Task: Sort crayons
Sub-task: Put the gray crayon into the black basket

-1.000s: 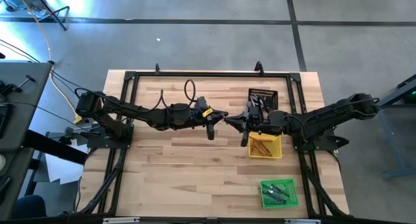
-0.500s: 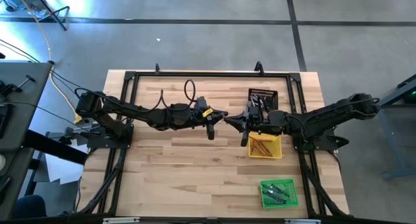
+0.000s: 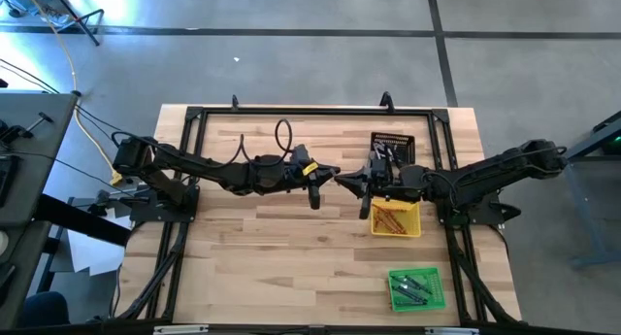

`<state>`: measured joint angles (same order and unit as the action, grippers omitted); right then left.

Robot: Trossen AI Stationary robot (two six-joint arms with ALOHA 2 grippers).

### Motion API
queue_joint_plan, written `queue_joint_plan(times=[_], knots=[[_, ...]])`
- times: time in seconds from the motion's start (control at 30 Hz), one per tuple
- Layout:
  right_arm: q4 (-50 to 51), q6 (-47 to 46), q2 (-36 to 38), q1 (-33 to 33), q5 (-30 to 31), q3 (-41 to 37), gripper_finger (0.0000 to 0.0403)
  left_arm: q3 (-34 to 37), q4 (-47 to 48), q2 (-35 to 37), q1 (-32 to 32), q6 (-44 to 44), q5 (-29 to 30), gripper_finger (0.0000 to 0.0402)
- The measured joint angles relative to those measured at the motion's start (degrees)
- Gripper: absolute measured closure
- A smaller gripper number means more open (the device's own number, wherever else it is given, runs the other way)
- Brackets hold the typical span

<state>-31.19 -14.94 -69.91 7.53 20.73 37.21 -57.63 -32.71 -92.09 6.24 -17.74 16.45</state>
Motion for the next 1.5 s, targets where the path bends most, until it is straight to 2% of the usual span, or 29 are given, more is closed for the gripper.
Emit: queue_joint_plan(times=[0.2,0.4,0.9,1.03,1.17,1.3,1.4,1.5], knots=[[0.95,0.46,1.0,0.0,0.41,0.0,0.0402,0.0,-0.04,0.0,0.0,-0.02,0.0,0.0402],[4.9,-0.23,3.87,-0.24,3.84,0.0,0.0402,0.0,-0.61,0.07,0.09,-0.2,-0.68,0.0402],[6.28,0.49,2.45,-0.83,3.49,-0.02,0.0402,-1.2,4.49,0.02,0.11,0.85,0.75,0.0402],[12.02,-3.17,2.31,-0.9,-0.85,-0.07,0.0402,-1.33,11.76,0.04,0.33,-0.75,-0.32,0.0402],[23.26,-9.98,2.17,-1.3,-2.63,-0.22,0.0402,-1.51,21.27,0.13,1.68,-2.96,-4.35,0.0401],[31.33,-14.49,2.23,-0.93,-4.61,-0.22,0.0402,-1.43,27.98,0.11,3.4,-3.35,-4.71,0.0401],[32.26,-14.92,2.27,-0.43,-6.56,-0.22,0.0402,-1.38,30.78,0.11,5.76,-4.5,-5.2,0.0401],[32.4,-16.7,2.29,0.24,-11.91,-0.2,0.04,-1.38,32.95,0.11,7.6,-4.69,-4.73,0.0394]])
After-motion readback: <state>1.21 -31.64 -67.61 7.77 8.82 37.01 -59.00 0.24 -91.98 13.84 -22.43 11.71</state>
